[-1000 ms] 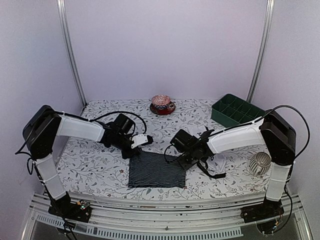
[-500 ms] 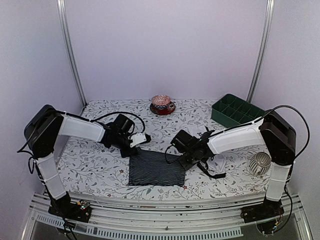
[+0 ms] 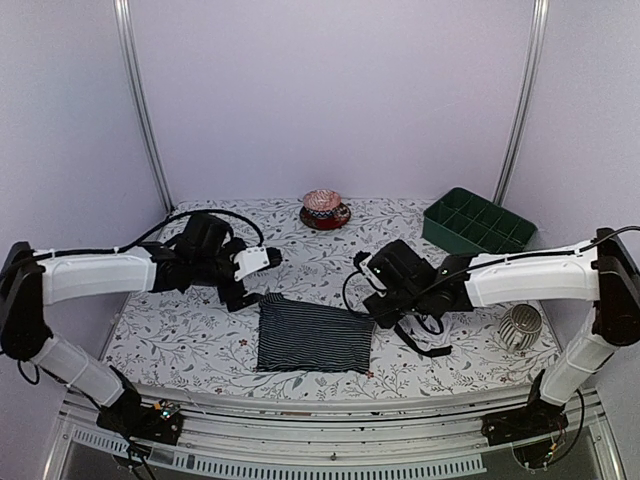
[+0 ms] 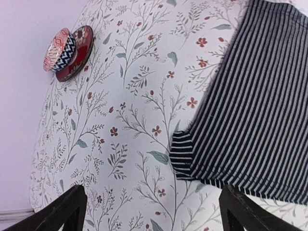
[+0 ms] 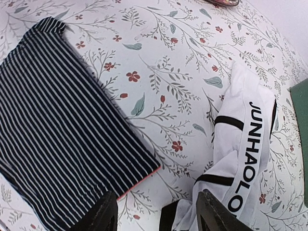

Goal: Roll the underwear
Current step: Smooth out the underwear at the center of the board, then pick up the underwear from the center of the board, then fold the underwear at the center of the board.

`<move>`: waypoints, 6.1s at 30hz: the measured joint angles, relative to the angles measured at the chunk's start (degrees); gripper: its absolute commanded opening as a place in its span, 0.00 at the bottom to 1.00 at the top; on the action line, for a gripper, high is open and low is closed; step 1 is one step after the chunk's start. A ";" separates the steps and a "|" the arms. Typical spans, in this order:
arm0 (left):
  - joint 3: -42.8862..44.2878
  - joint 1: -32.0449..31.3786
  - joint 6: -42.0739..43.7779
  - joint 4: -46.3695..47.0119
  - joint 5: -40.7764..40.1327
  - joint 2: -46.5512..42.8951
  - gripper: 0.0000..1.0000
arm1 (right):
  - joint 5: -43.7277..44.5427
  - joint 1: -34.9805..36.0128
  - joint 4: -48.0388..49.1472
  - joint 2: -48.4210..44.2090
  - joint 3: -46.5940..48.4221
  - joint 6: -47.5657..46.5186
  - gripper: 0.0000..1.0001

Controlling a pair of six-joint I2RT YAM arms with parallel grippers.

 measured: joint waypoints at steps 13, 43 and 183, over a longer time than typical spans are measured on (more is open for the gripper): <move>-25.11 -10.45 12.87 1.29 6.80 -23.23 0.92 | -5.20 4.87 16.11 -17.38 -20.52 -5.46 0.62; -25.31 -19.45 11.08 8.20 3.02 -7.93 0.39 | -10.62 4.87 31.80 -25.59 -31.95 -12.37 0.61; -10.95 -3.54 18.69 -9.29 13.29 -13.88 0.00 | -54.40 -0.68 -4.37 4.61 -0.09 -12.09 0.02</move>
